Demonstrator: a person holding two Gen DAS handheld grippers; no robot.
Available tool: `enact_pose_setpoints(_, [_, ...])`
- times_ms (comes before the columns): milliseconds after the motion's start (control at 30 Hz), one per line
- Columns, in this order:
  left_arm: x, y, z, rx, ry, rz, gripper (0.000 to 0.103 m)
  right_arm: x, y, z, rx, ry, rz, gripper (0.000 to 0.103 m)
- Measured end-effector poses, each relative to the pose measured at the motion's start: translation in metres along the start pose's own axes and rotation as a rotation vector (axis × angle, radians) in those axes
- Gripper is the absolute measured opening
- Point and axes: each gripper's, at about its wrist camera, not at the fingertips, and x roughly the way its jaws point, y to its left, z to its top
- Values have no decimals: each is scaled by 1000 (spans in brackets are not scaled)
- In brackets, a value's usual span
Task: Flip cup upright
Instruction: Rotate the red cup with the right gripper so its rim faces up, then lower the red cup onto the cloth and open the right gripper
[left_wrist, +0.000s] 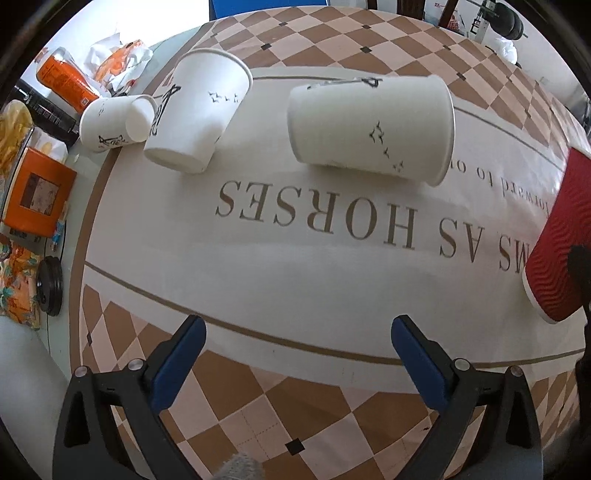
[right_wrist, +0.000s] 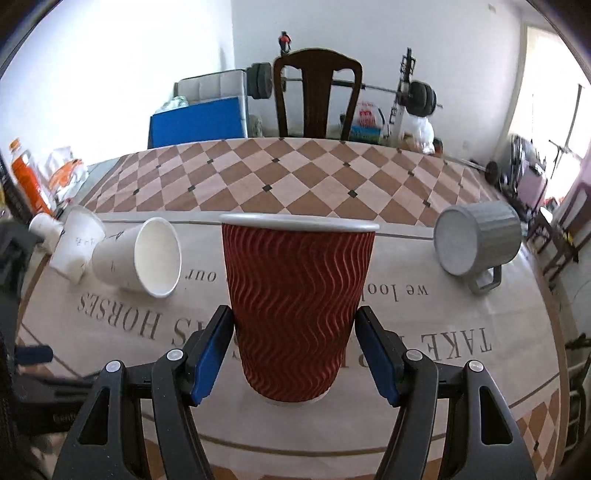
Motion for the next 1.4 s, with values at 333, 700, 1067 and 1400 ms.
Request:
enact_pose_setpoints(333, [-20, -5, -26, 17, -13, -1, 102, -20, -2, -30, 10, 74, 24, 77])
enact_pose_setpoints(700, [-98, -18, -59, 85, -81, -18, 102, -86, -30, -28, 52, 118, -33, 97])
enact_pose_setpoints(1067, [-232, -23, -68, 134, -244, -89, 102, -192, -59, 27, 97, 164, -117, 103])
enact_pose_setpoints(1400, [-320, -7, -76, 90, -303, -148, 102, -295, -75, 68, 127, 143, -122, 103])
